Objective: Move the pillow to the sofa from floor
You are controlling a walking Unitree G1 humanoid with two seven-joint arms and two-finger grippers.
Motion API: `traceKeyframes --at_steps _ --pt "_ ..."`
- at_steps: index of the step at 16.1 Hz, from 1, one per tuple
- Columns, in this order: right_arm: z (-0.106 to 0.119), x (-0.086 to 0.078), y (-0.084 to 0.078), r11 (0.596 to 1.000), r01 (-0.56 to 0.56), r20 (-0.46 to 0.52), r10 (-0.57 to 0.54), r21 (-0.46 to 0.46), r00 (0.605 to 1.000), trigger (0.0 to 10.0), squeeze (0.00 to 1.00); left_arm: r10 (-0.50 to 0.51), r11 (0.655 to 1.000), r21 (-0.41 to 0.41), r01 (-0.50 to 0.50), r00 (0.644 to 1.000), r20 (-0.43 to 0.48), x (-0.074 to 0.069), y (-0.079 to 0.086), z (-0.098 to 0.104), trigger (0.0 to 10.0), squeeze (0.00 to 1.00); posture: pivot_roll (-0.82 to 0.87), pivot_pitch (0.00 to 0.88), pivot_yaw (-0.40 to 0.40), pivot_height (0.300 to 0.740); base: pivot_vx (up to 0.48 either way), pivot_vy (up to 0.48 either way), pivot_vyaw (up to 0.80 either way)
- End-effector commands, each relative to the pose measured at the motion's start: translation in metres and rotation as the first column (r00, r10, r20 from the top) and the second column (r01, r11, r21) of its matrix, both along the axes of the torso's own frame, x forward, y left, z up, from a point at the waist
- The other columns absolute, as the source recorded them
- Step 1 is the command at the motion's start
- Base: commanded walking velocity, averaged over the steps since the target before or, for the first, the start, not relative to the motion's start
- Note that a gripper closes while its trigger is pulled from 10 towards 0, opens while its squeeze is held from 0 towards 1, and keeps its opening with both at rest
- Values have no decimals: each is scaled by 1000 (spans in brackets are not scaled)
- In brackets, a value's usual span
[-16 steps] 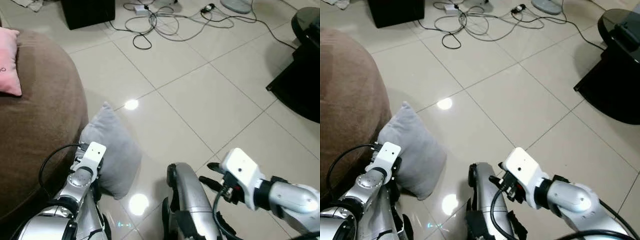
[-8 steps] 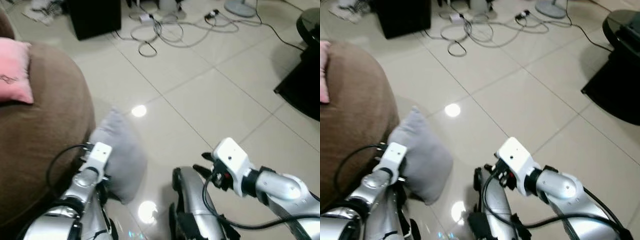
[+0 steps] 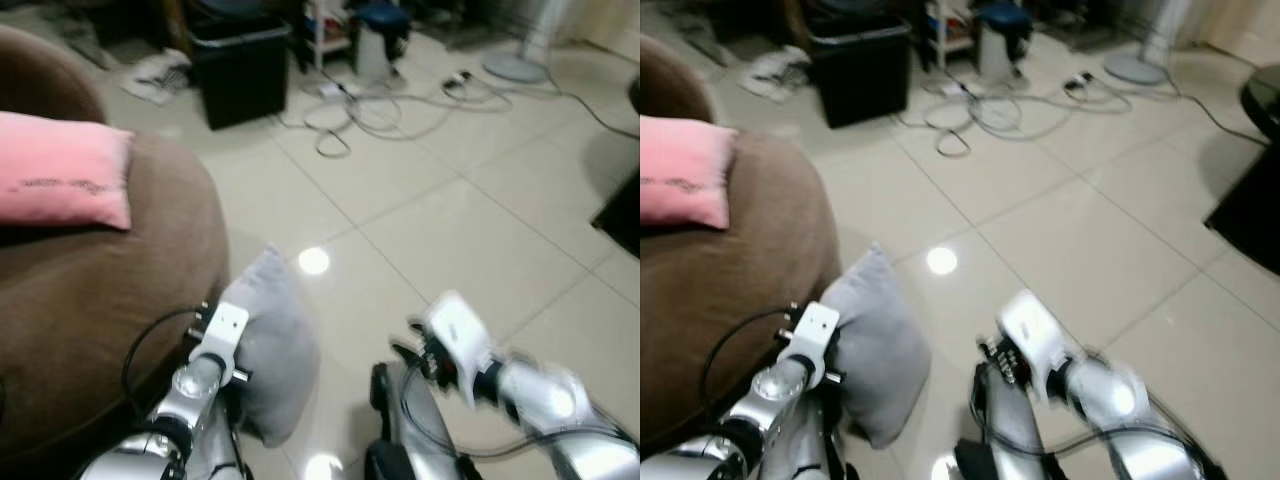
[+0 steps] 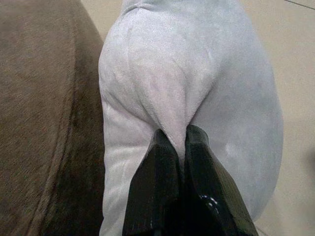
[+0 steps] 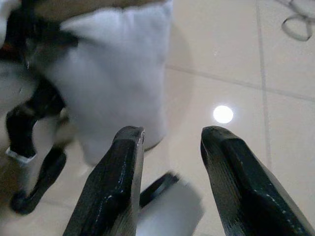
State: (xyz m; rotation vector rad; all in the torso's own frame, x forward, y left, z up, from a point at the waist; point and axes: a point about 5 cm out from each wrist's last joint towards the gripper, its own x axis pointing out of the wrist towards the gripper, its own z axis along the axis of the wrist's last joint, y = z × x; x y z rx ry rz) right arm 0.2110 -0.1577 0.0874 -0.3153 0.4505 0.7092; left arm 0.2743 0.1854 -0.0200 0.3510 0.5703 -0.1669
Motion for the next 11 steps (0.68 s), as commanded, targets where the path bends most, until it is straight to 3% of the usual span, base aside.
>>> traceKeyframes --at_steps 1,6,8,11 --pt "-5 3 -6 1000 14 32 -13 -21 999 10000 0 -6 1000 -15 6 1000 26 1 -4 2 0 0 -158 0 0 532 0 0 0" --pt "-11 31 -2 991 129 125 -132 26 983 10000 0 -54 972 -211 106 970 237 23 -34 32 0 0 -83 0 16 532 0 0 0" --pt "-8 42 5 977 187 156 -202 106 967 10000 0 -45 942 -294 164 927 373 30 -42 53 0 0 -34 0 13 532 0 0 0" --pt "4 55 16 962 217 205 -249 164 947 10000 0 -4 931 -309 195 850 526 39 -40 90 0 0 2 0 15 532 0 0 0"
